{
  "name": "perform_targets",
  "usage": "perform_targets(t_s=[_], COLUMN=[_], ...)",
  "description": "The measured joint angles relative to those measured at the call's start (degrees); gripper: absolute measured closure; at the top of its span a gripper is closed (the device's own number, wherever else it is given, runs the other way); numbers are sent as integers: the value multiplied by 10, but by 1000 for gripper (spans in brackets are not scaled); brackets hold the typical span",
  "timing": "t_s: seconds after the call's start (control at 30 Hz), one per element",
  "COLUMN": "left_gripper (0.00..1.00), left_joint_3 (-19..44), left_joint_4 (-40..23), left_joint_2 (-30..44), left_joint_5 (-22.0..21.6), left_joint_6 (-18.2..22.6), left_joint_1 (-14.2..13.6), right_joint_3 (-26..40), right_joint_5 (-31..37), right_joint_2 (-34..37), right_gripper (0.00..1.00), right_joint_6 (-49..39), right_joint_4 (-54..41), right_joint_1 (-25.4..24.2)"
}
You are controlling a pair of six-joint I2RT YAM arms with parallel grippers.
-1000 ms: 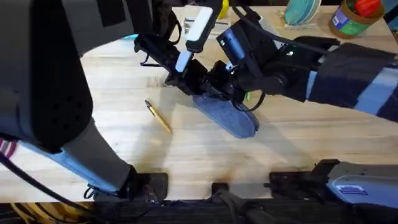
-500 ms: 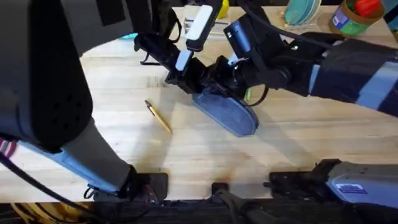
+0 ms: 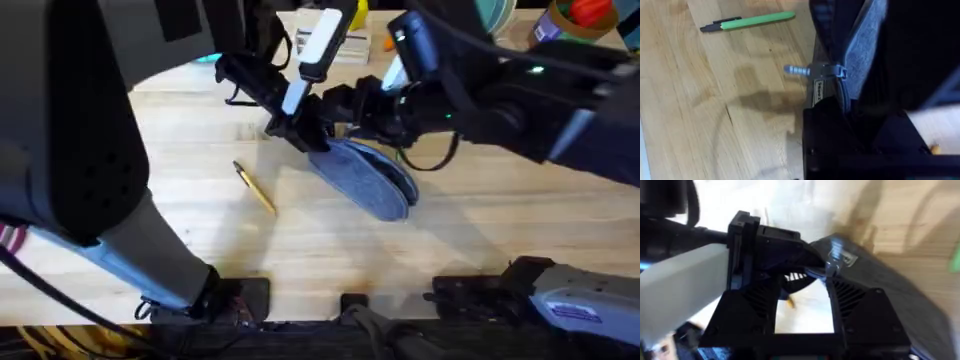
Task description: Unzip the bag, pick up the pens from the table one at a time and place them inside, then zip the bag closed.
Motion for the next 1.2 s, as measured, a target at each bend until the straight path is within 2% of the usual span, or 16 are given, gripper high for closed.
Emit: perform_targets(t_s=[0.17, 0.33, 0.37, 0.43, 0.47, 0.53, 0.57, 0.77, 0.87, 0.9, 0.93, 1.0, 1.2], left_gripper=[959, 959, 959, 959, 959, 959, 959, 945, 624, 170, 90, 21, 8], left_joint_3=[0, 0, 0, 0, 0, 0, 0, 0, 0, 0, 0, 0, 0], left_joint_4=[0, 0, 0, 0, 0, 0, 0, 0, -5, -5, -6, -4, -4], left_joint_2=[0, 0, 0, 0, 0, 0, 0, 0, 0, 0, 0, 0, 0], left_joint_5=[0, 0, 0, 0, 0, 0, 0, 0, 6, 10, 10, 11, 11], left_joint_6=[0, 0, 0, 0, 0, 0, 0, 0, 0, 0, -2, -2, -2], left_joint_1=[0, 0, 0, 0, 0, 0, 0, 0, -2, -6, -6, -7, -7], right_joint_3=[3, 3, 3, 3, 3, 3, 4, 4, 4, 4, 4, 4, 4], right_joint_5=[57, 104, 111, 121, 124, 130, 133, 135, 136, 136, 136, 141, 152], right_joint_2=[-55, -106, -119, -146, -161, -191, -233, -297, -309, -310, -309, -308, -292], right_gripper=[410, 312, 251, 35, 12, 5, 5, 4, 4, 4, 4, 4, 5], right_joint_6=[-50, -83, -89, -109, -118, -139, -167, -196, -201, -204, -204, -205, -214], right_joint_4=[-61, -103, -109, -120, -127, -149, -189, -242, -252, -263, -269, -285, -317], right_joint_1=[-4, -4, -4, -4, -4, -4, -4, -4, -4, -4, -4, -4, -4])
